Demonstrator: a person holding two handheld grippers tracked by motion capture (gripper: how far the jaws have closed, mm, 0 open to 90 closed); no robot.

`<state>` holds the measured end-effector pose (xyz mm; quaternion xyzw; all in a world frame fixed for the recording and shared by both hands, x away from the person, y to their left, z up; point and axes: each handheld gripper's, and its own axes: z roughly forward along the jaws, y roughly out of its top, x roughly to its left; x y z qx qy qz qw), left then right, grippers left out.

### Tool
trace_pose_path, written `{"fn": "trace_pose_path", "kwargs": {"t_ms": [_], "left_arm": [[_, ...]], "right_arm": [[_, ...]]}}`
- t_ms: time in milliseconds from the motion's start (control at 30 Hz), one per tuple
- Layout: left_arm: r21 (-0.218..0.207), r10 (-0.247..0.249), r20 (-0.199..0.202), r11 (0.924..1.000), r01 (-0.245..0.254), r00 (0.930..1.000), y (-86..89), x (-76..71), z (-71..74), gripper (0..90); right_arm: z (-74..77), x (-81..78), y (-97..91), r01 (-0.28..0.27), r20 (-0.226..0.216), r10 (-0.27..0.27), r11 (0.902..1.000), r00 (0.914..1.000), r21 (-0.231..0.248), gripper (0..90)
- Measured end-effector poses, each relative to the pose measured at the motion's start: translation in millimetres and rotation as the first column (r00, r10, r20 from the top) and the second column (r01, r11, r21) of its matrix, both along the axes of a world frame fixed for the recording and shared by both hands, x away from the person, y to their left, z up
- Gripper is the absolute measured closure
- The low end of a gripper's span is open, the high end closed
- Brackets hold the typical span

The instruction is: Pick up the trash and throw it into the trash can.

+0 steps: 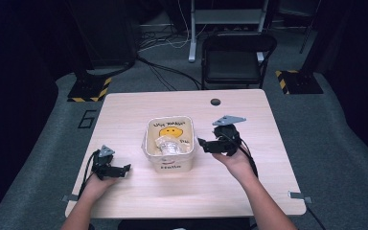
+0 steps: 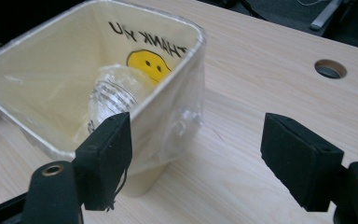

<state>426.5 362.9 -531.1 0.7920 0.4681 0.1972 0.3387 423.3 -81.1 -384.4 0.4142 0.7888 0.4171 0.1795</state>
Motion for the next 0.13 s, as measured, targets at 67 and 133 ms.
{"fn": "trace_pose_path", "kwargs": {"t_ms": [67,133], "left_arm": [[0.0,0.0,0.0,1.0,0.0,1.0,0.0,0.0,0.0,0.2],[0.002,0.0,0.001,1.0,0.0,1.0,0.1,0.0,0.1,0.2]], "right_arm": [[-5.0,-3.2,-8.5,0.01,0.01,-0.01,0.9999,0.9999,-0.011,23.6],[-11.2,-6.6,-17.7,0.022,0.018,-0.022,0.9994,0.9996,-0.026,22.2]]}}
